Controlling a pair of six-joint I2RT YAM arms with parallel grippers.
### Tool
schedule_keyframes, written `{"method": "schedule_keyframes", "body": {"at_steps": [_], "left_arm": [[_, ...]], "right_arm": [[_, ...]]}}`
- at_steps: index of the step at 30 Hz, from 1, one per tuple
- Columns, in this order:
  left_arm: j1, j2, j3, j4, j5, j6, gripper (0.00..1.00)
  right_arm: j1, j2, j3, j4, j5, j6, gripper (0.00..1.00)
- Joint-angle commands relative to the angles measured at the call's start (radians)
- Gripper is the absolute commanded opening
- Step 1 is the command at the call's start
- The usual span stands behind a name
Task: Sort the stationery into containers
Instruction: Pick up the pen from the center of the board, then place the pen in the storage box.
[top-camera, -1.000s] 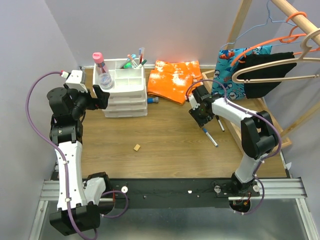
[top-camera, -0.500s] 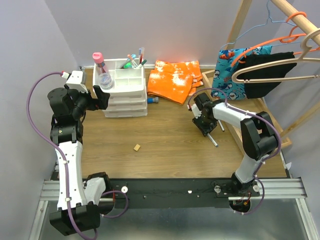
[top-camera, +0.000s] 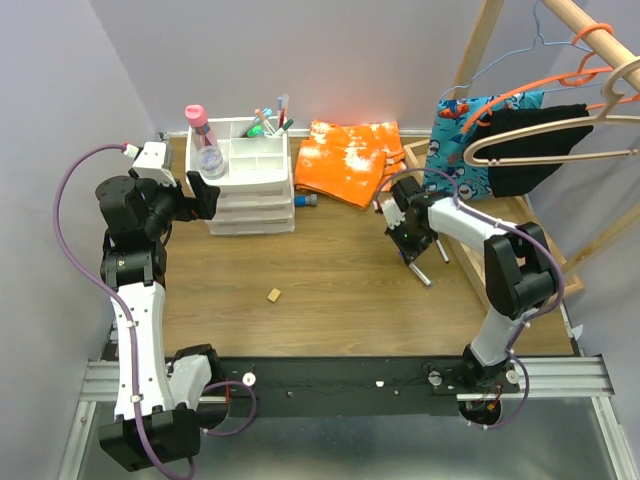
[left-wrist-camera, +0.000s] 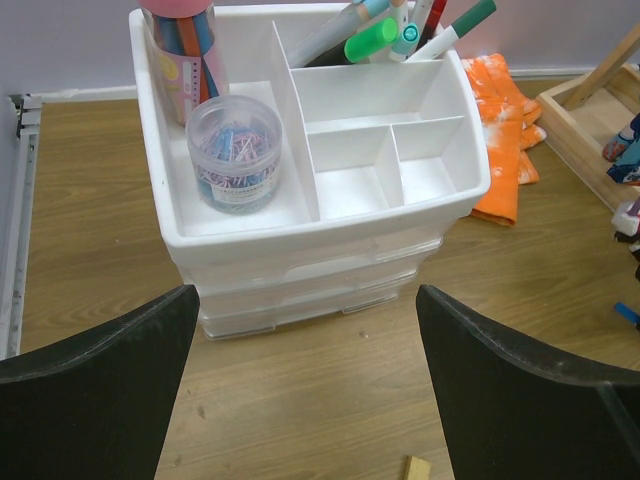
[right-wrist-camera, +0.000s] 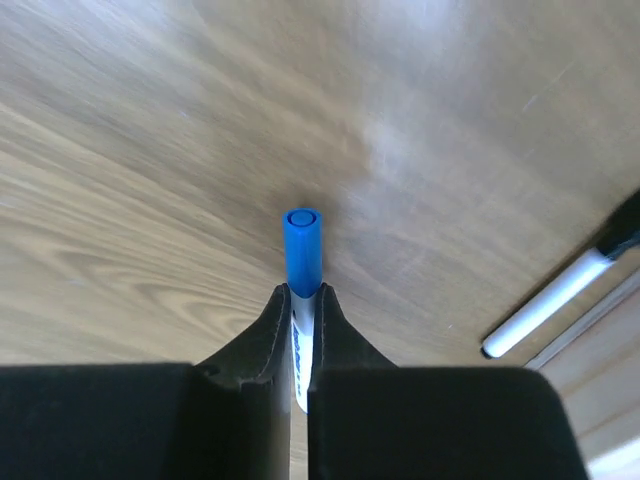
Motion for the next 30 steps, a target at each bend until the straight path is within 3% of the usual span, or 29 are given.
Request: {"method": "schedule_keyframes", "body": {"at_steps": [1, 4, 8, 11, 14, 15, 18, 24, 30], "left_arm": [[0.001, -0.013, 0.011, 0.007, 0.012, 0.005, 0.99], [0.001, -0.005, 0.019, 0.008, 0.017, 0.003, 0.99], [0.002, 0.007, 0.025, 0.024, 0.022, -0.008, 0.99], [0.004, 0.01, 0.031, 0.027, 0.019, -0.006, 0.99], [0.007, 0.016, 0.034, 0.025, 0.019, -0.003, 0.99], [0.007, 0.018, 0.034, 0.027, 0.019, -0.003, 0.99], [0.008, 0.019, 0.034, 0.025, 0.02, -0.003, 0.99], [0.01, 0.013, 0.036, -0.001, 0.008, 0.026, 0.99], [0.01, 0.008, 0.028, -0.021, -0.003, 0.044, 0.99]], "right_arm": [[0.022, -0.028, 0.293, -0.079, -0.179, 0.024, 0.01], [0.052, -0.018, 0.474, -0.164, -0.291, 0.045, 0.01], [0.056, -0.031, 0.704, -0.13, -0.434, 0.125, 0.01], [0.053, -0.083, 0.726, 0.055, -0.504, 0.211, 0.01], [0.057, -0.177, 0.604, 0.435, -0.552, 0.323, 0.01], [0.063, -0.198, 0.552, 0.662, -0.54, 0.344, 0.01], [0.115, -0.19, 0.461, 0.973, -0.447, 0.378, 0.01], [0.184, -0.045, 0.541, 1.258, -0.37, 0.441, 0.01], [0.24, 0.142, 0.694, 1.34, -0.324, 0.412, 0.01]]}}
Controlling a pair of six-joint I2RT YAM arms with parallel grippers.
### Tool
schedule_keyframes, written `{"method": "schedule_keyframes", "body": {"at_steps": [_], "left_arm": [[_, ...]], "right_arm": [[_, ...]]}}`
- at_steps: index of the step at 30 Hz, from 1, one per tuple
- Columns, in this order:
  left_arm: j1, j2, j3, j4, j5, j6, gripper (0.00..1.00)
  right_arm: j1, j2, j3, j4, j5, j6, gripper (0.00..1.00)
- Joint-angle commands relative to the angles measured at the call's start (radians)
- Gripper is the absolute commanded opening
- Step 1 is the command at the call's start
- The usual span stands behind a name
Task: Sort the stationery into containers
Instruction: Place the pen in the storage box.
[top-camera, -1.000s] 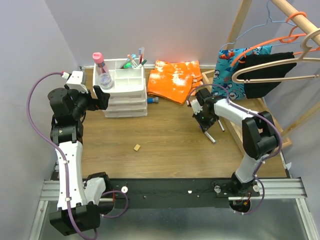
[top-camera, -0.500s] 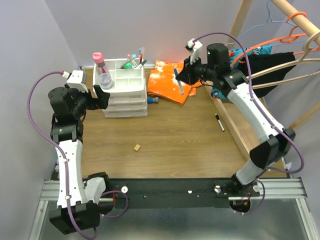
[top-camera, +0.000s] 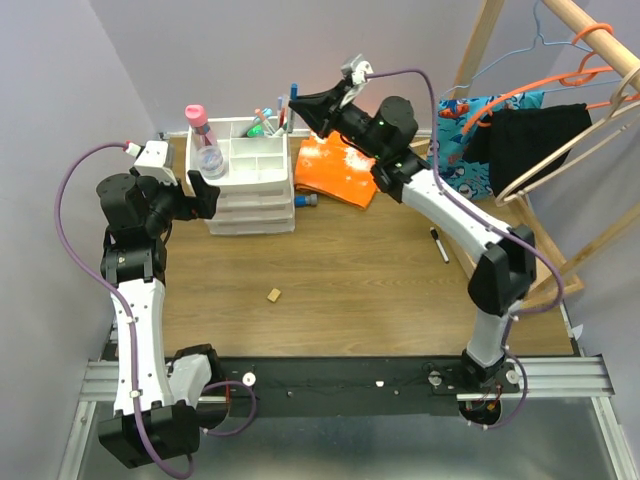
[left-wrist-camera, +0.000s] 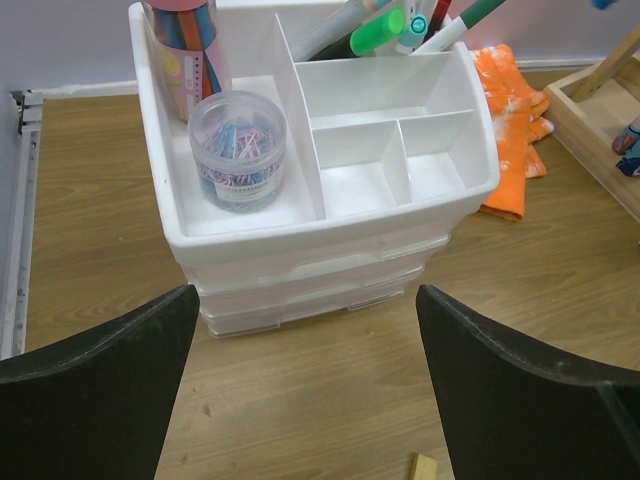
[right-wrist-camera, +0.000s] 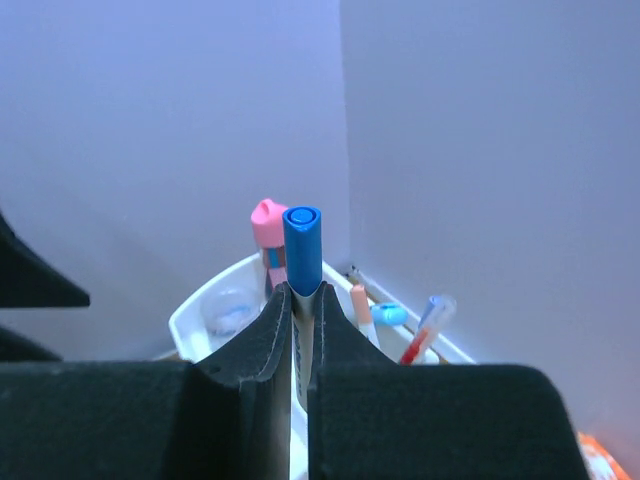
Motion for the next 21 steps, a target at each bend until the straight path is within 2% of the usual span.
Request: {"method": "schedule_keyframes", "body": {"at_steps": [1, 10, 17, 21], "left_arm": [[0.007, -0.009, 0.02, -0.025, -0.008, 0.033, 0.99], [0.025, 0.008, 0.008, -0.008, -0.011, 0.03, 0.99], [0.045, 0.019, 0.007, 0.014, -0.005, 0.017, 0.99], [0.059, 0.018, -0.001, 0.011, -0.004, 0.017, 0.99]], "right_arm": [[0.035, 0.123, 0.136, 0.157, 0.069, 0.0, 0.01], [0.04, 0.333, 0.374, 0.062, 0.086, -0.069, 0.01], [0.055, 0.417, 0.452, -0.03, 0.117, -0.217, 0.01], [0.055, 0.439, 0.452, -0.073, 0.119, -0.242, 0.01]]}}
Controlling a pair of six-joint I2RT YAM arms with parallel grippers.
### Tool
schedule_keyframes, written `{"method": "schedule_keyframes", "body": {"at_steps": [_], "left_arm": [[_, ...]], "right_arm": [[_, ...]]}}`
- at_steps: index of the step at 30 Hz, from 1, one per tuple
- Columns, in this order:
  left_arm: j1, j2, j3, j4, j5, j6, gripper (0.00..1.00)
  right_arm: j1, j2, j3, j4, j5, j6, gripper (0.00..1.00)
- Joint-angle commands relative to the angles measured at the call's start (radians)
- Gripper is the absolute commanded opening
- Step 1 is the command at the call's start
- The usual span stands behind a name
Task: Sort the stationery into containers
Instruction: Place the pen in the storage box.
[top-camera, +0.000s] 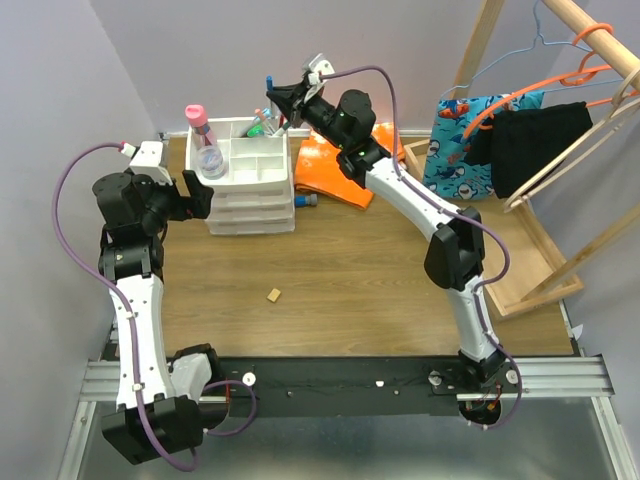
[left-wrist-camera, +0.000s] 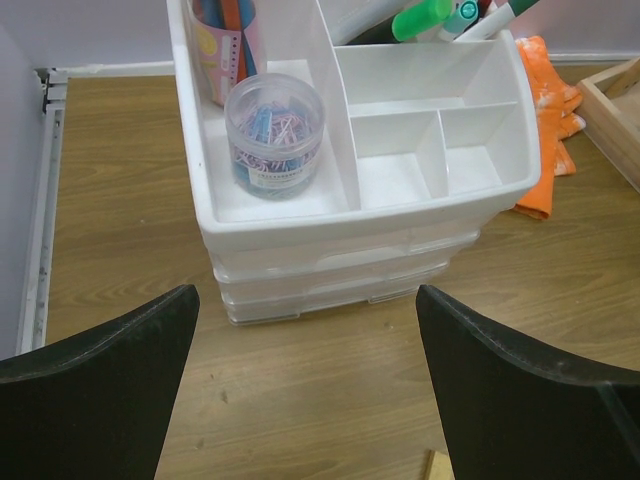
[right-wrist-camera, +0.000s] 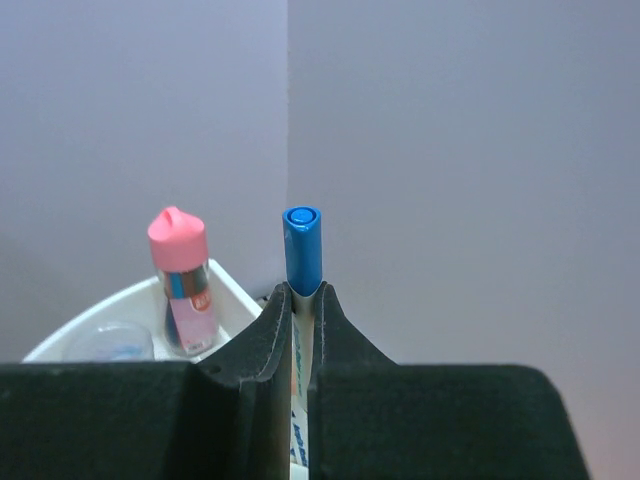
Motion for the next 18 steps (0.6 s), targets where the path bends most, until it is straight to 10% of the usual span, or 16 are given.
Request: {"method": "schedule_keyframes", "body": {"at_steps": [1, 18], "left_arm": [[0.021, -0.003, -0.006, 0.026, 0.001, -0.006, 0.99], [0.038, -0.007, -0.009, 0.02, 0.002, -0.004, 0.99]], "right_arm": [[0.014, 0.044, 0.02, -0.074, 0.027, -0.087, 0.01], [0.034, 0.08, -0.002, -0.176, 0.029, -0.154, 0.01]]}}
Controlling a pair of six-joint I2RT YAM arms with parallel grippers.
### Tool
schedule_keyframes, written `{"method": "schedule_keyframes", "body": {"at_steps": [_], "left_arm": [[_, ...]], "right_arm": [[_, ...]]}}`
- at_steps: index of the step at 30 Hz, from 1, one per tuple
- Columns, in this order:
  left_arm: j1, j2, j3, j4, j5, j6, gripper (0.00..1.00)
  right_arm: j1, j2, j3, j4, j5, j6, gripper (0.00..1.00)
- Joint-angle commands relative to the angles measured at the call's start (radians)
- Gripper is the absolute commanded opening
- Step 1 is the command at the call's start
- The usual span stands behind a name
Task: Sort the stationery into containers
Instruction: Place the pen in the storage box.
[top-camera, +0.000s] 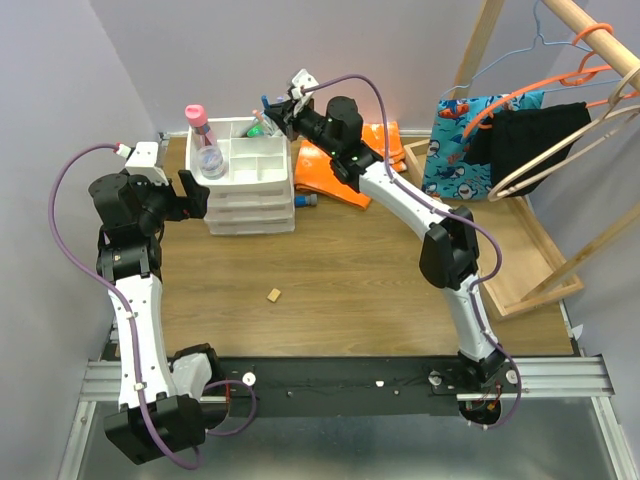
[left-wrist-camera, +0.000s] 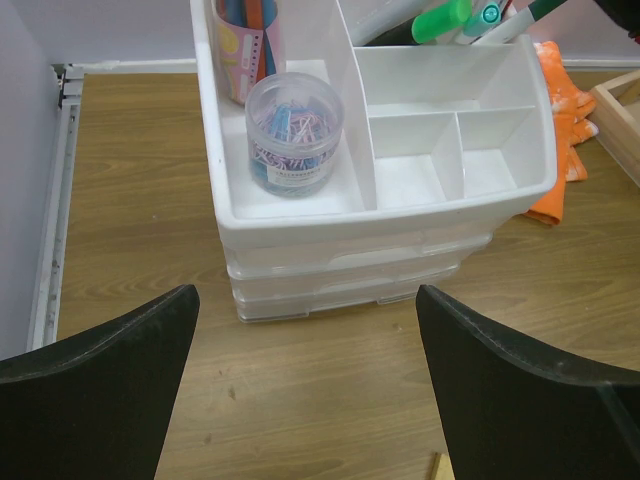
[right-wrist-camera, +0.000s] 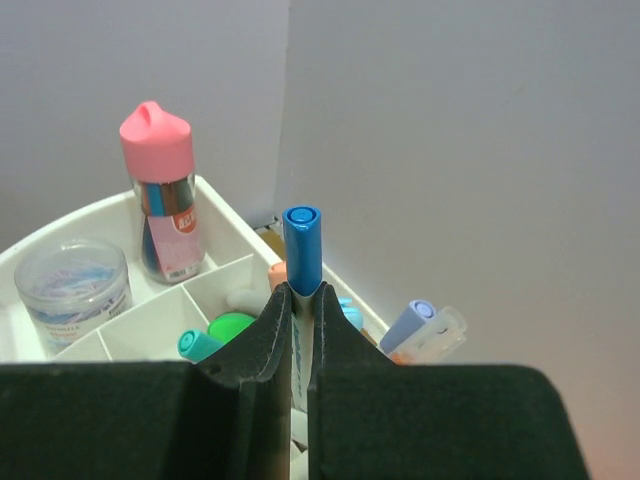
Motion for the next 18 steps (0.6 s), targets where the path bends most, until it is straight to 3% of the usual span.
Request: {"method": "schedule_keyframes", "body": {"at_steps": [1, 12, 15, 16, 18], "left_arm": [[0.006, -0.006, -0.008, 0.021, 0.002, -0.004, 0.99], [0.006, -0.012, -0.013, 0.033, 0.009, -0.019, 0.99], [0.008, -0.015, -0.013, 0.041, 0.016, -0.027, 0.99], [0.006, -0.015, -0.011, 0.042, 0.016, -0.03, 0.99], [0.006, -0.02, -0.01, 0.041, 0.018, -0.031, 0.99]], "right_arm": [[0.016, 0.036, 0.003, -0.076, 0.018, -0.037, 0.01], [0.025, 0.022, -0.002, -0.119, 0.048, -0.046, 0.03], [0.027, -0.003, -0.014, -0.112, 0.059, -0.045, 0.16], [0.027, -0.021, -0.022, -0.11, 0.062, -0.046, 0.25], [0.03, -0.04, -0.039, -0.105, 0.07, -0.049, 0.32]]}}
